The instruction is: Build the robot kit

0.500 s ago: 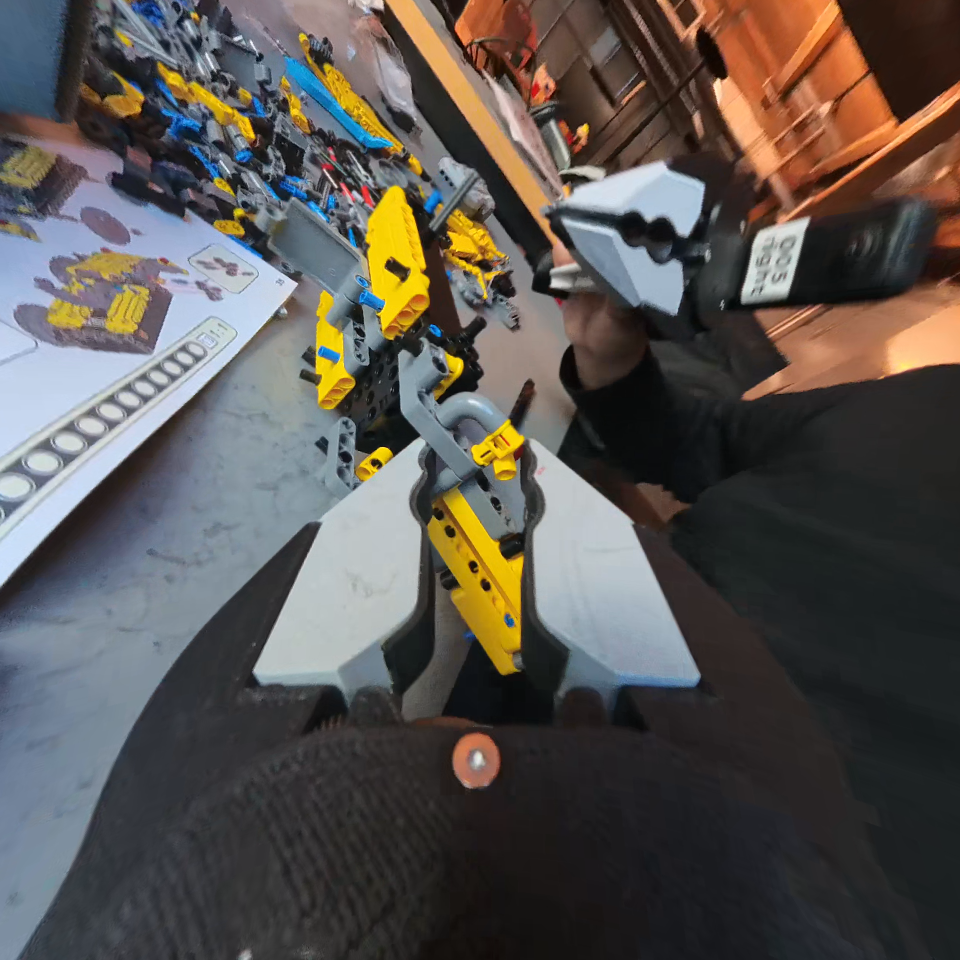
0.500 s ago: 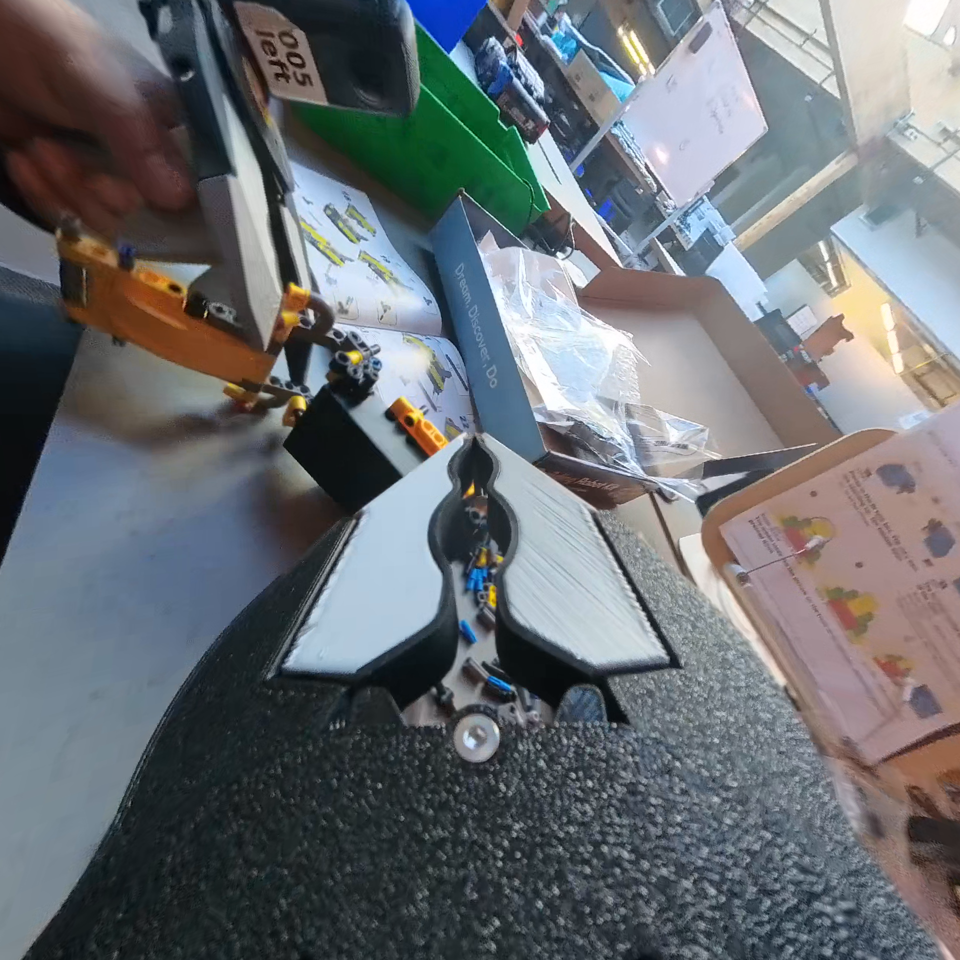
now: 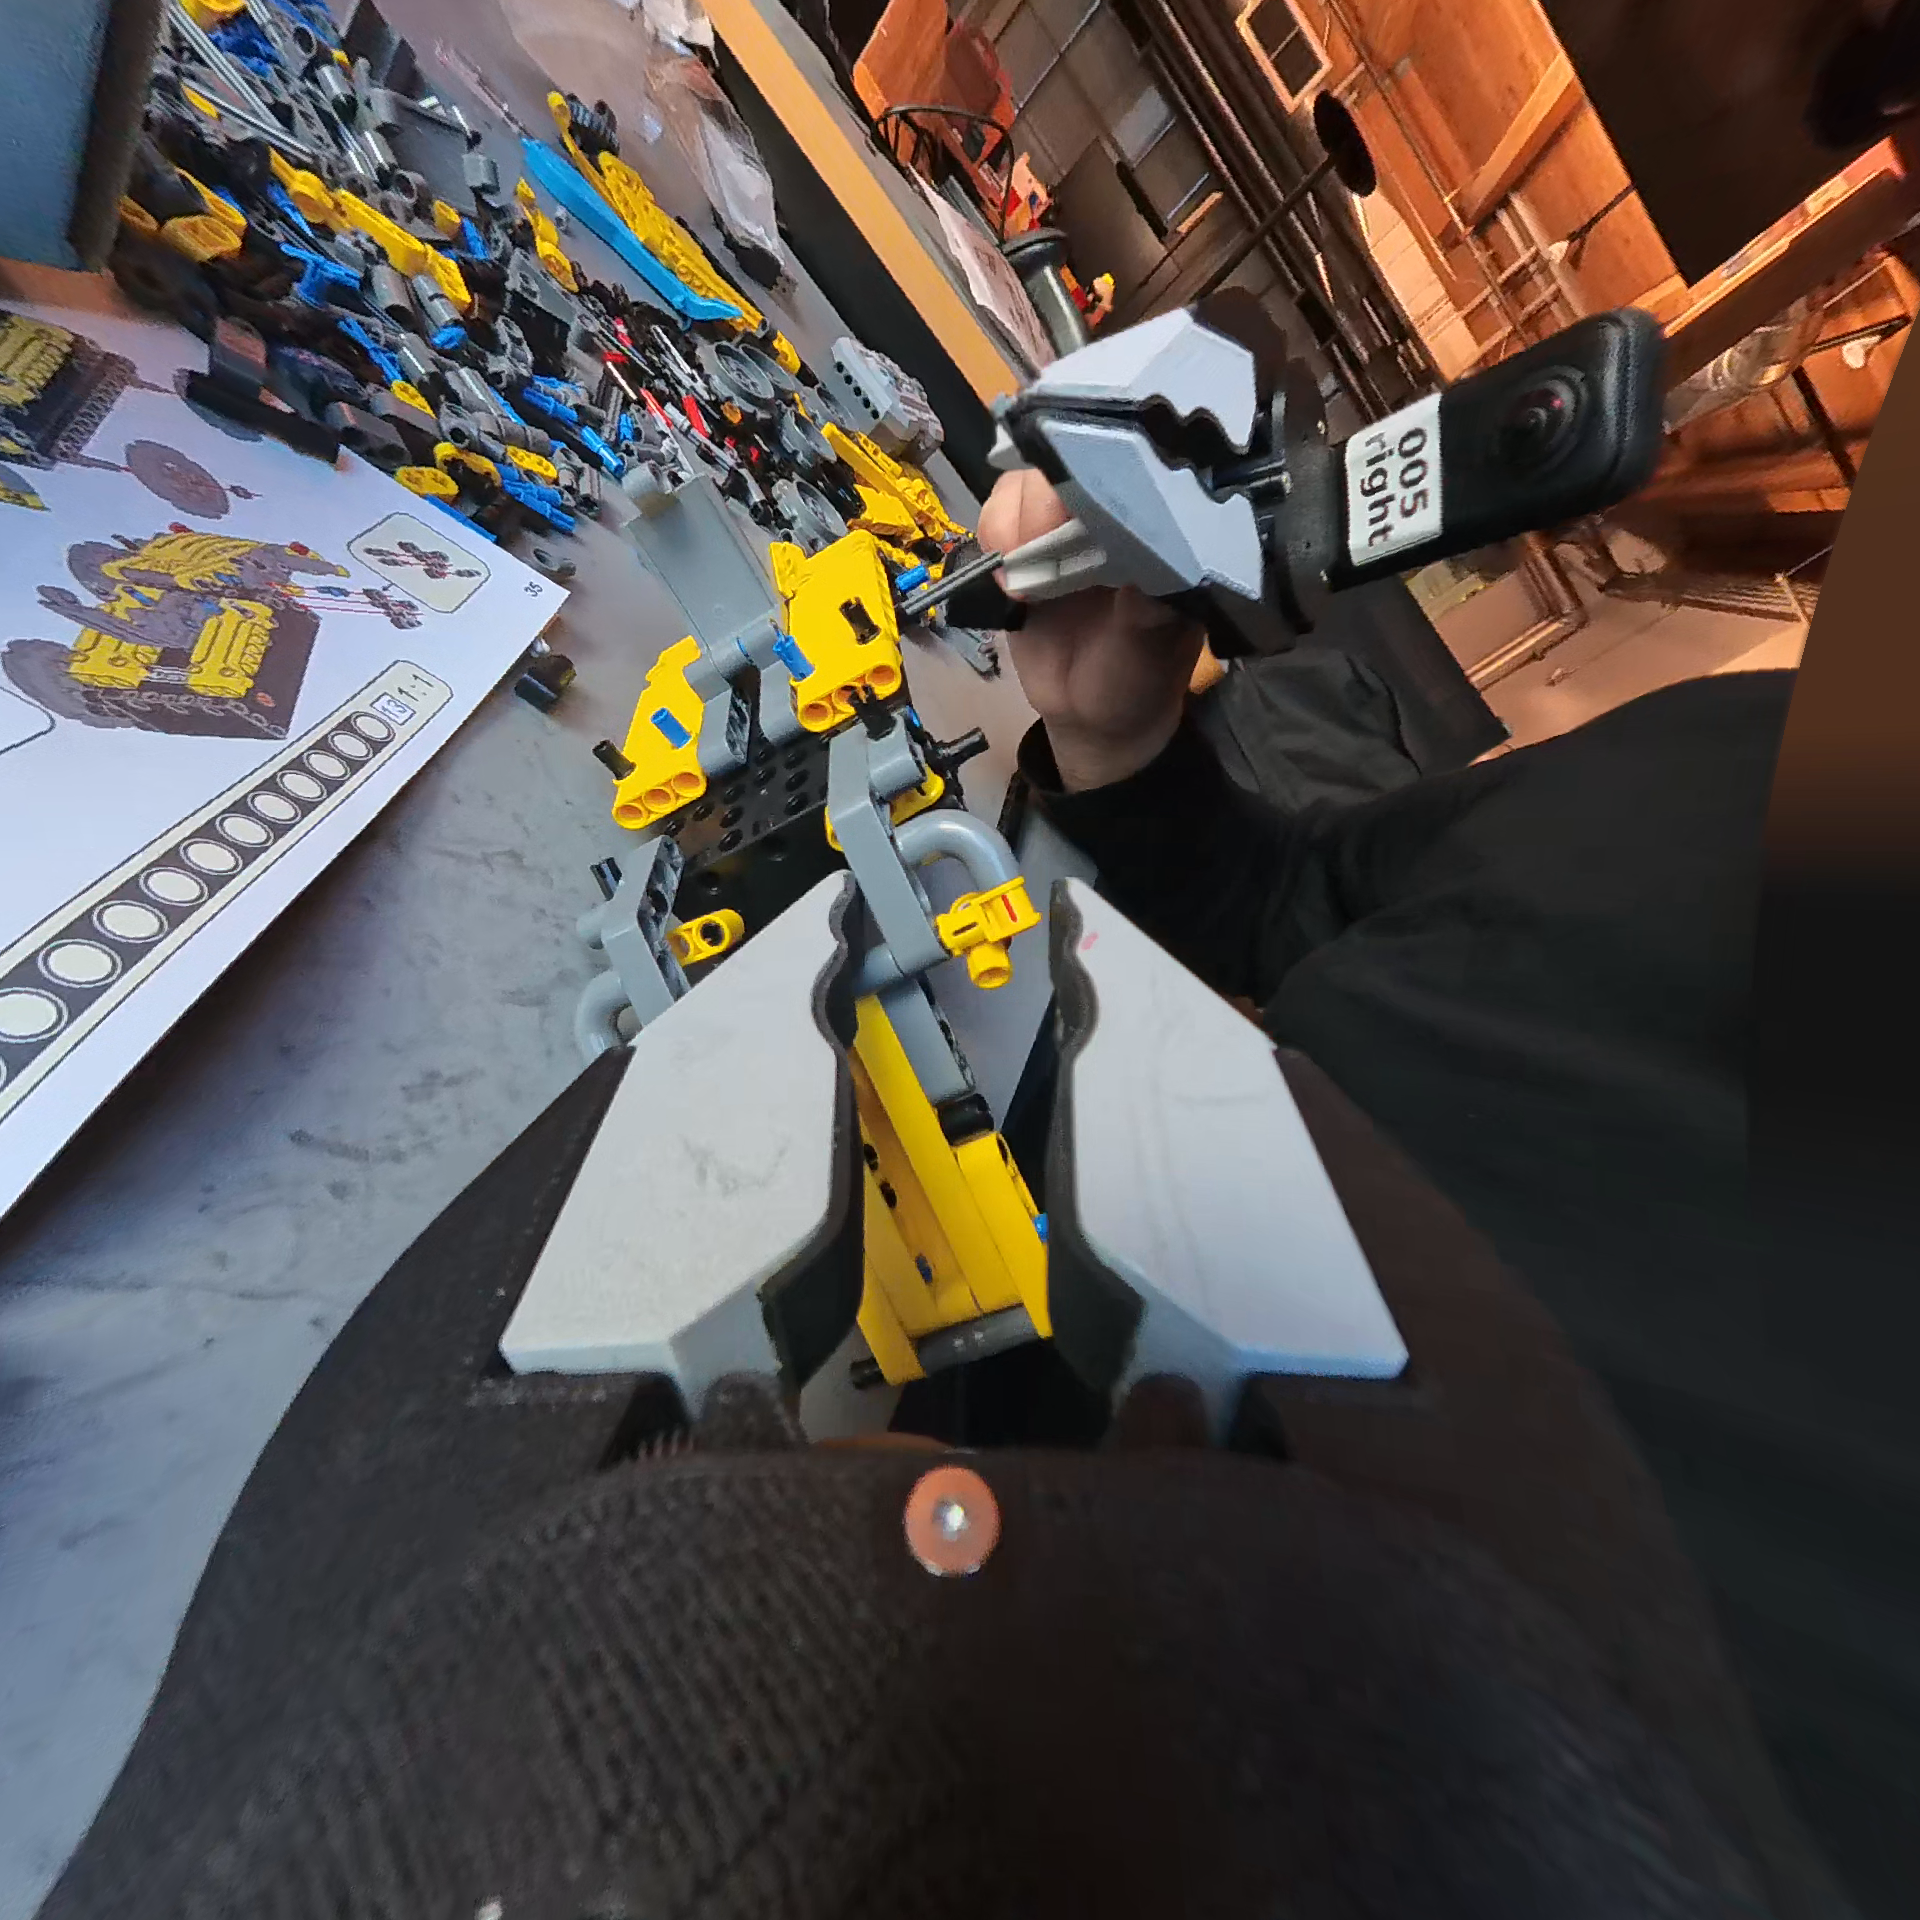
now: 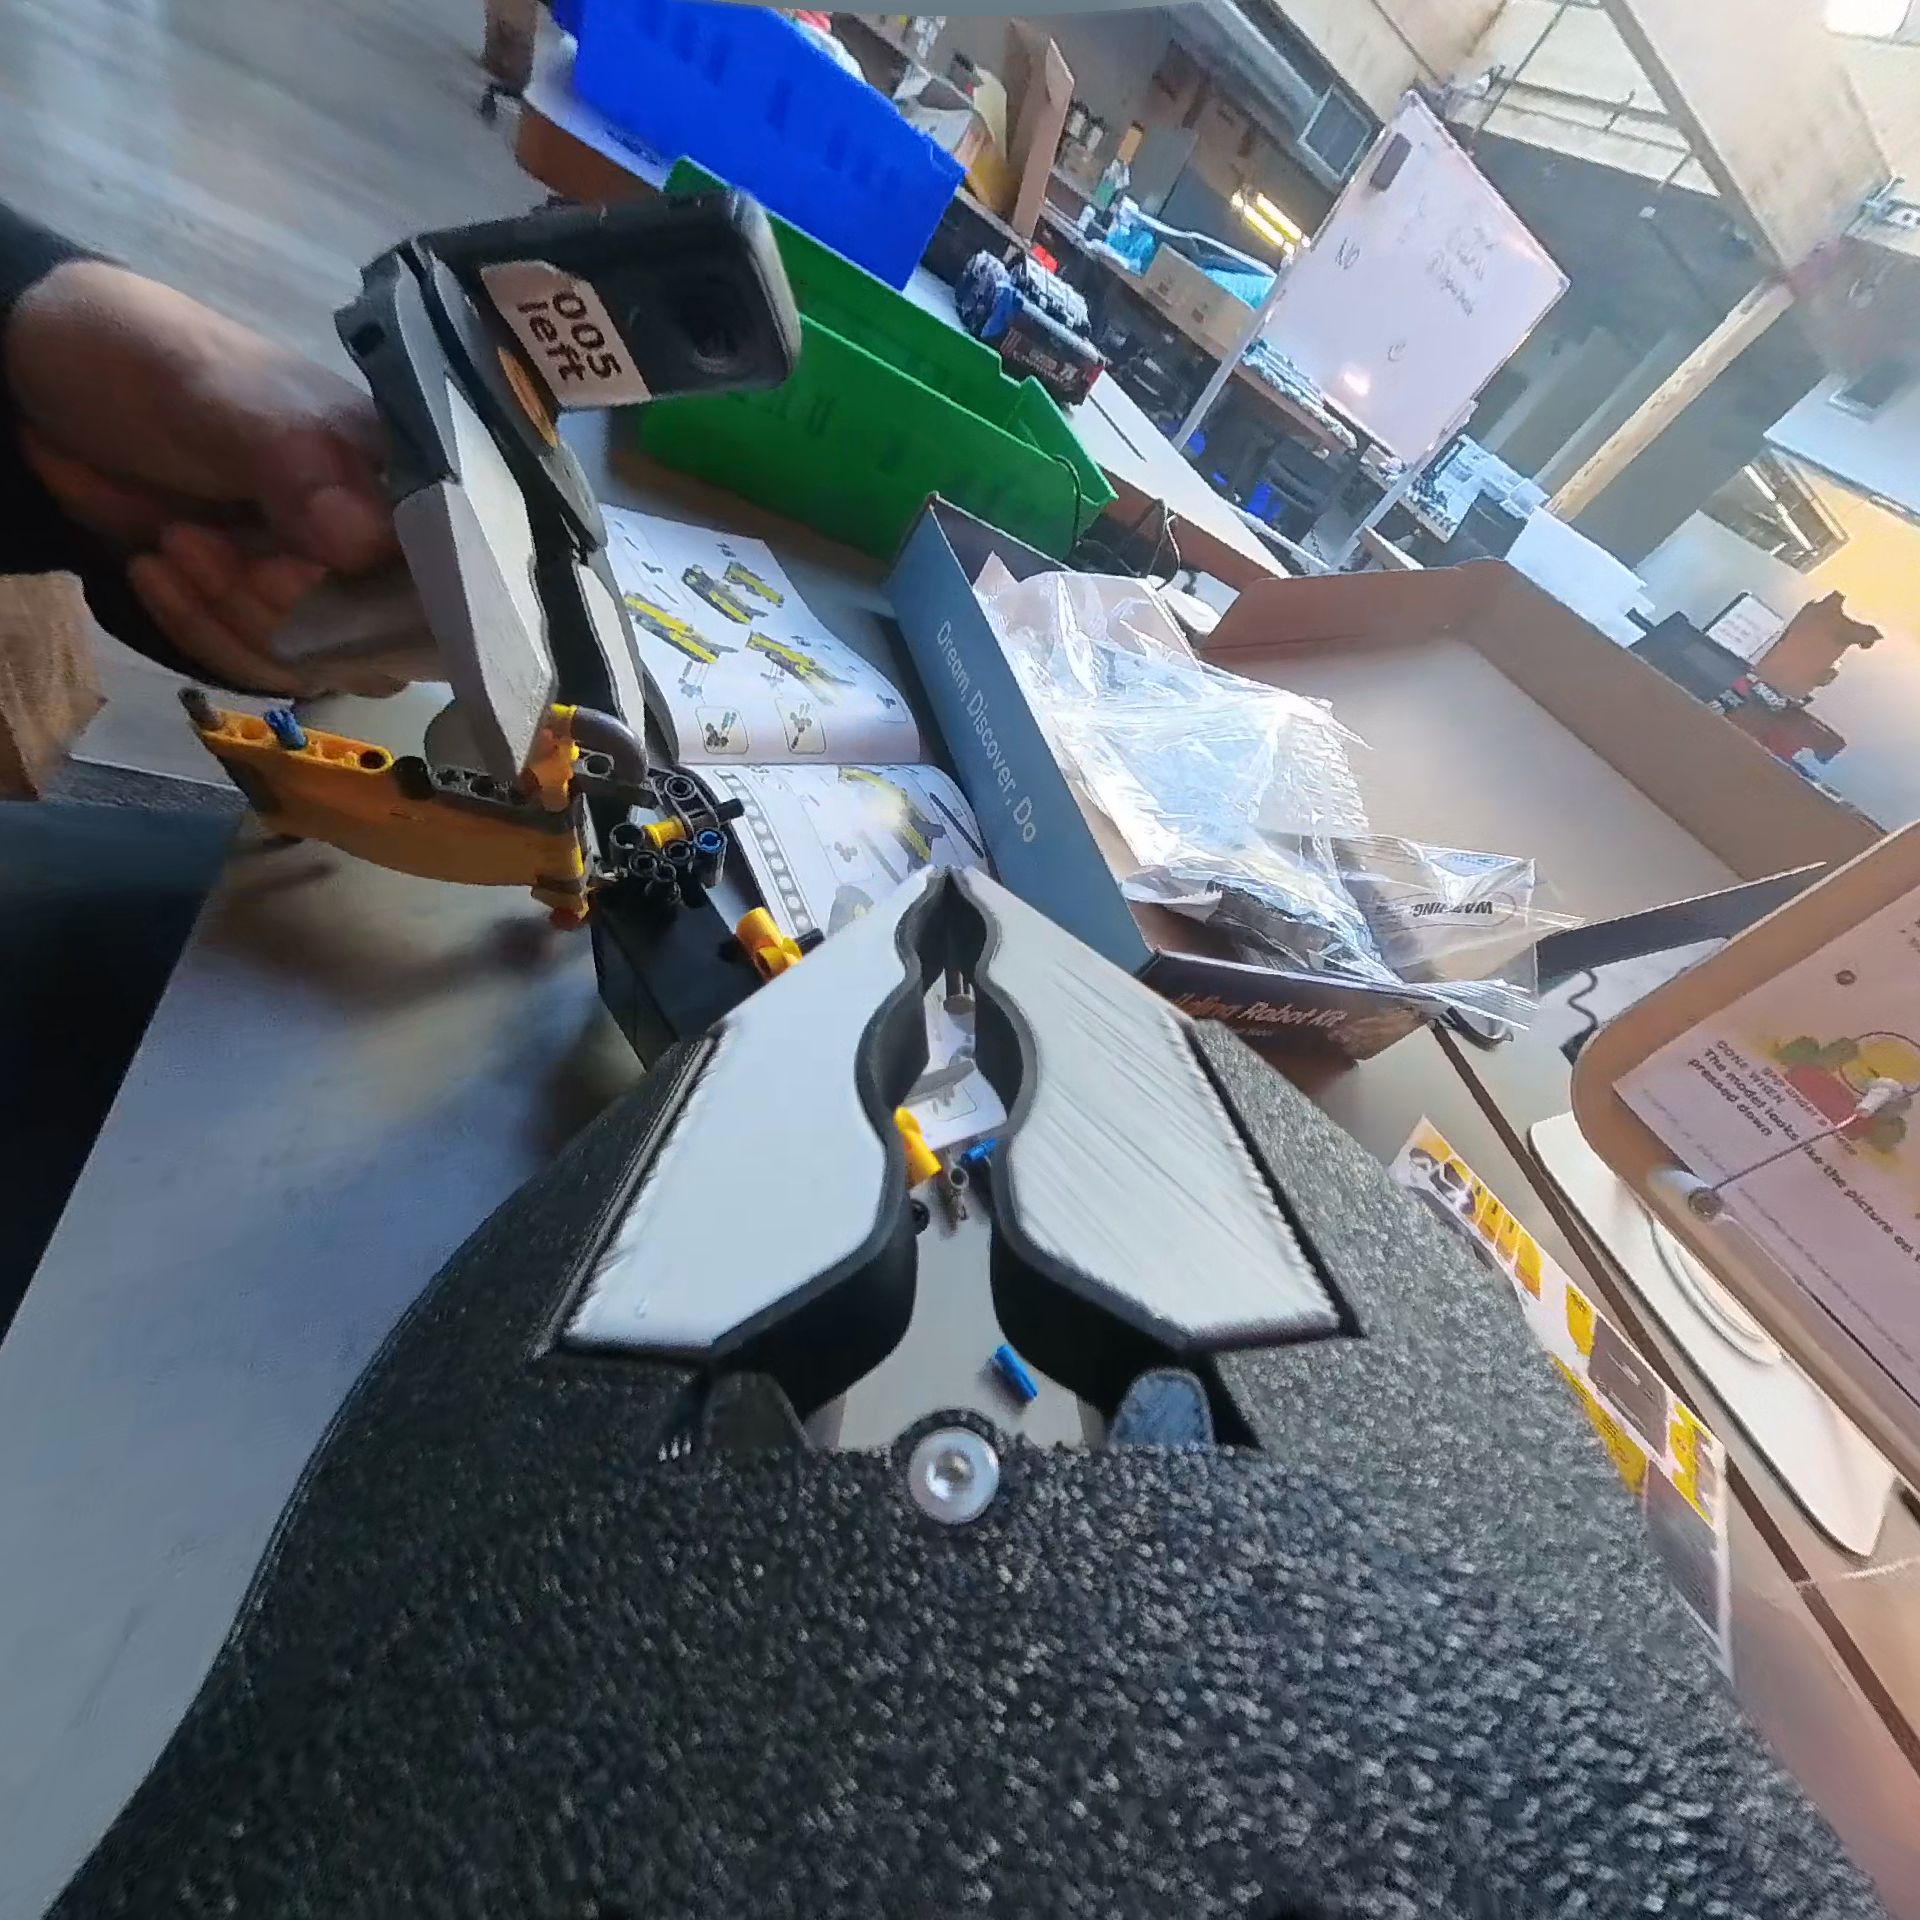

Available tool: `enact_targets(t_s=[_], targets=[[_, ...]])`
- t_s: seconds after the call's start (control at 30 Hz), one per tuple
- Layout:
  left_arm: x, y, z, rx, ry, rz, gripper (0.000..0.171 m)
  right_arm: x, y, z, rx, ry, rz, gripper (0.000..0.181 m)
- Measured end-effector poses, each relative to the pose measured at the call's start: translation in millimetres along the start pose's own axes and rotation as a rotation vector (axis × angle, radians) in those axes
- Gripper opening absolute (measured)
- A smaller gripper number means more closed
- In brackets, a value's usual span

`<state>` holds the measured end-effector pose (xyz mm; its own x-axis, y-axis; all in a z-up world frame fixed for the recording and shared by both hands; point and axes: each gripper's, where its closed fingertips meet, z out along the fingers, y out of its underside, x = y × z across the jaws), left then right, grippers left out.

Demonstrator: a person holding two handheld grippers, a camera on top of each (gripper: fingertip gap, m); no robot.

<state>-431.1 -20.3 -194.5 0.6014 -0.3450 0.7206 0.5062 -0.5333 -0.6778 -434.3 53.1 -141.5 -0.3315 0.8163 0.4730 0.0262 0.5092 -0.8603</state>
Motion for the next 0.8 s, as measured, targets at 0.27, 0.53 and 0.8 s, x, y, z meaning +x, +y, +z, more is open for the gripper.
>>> enact_targets(t_s=[0.27, 0.53, 0.8], targets=[[-3.1, -12.4, -16.7, 0.044, -0.025, 0.082, 0.046, -1.4, -7.0, -4.5, 0.066, -0.061, 0.107, 0.0], [-11.4, -19.9, -39.7, 0.076, -0.081, 0.208, 0.046, 12.6, -21.4, -22.7, 0.191, -0.099, 0.245, 0.0], [-10.2, -27.6, -48.4, 0.144, -0.01, 0.179, 0.044, 16.4, -27.2, -37.8, 0.302, -0.228, 0.362, 0.0]])
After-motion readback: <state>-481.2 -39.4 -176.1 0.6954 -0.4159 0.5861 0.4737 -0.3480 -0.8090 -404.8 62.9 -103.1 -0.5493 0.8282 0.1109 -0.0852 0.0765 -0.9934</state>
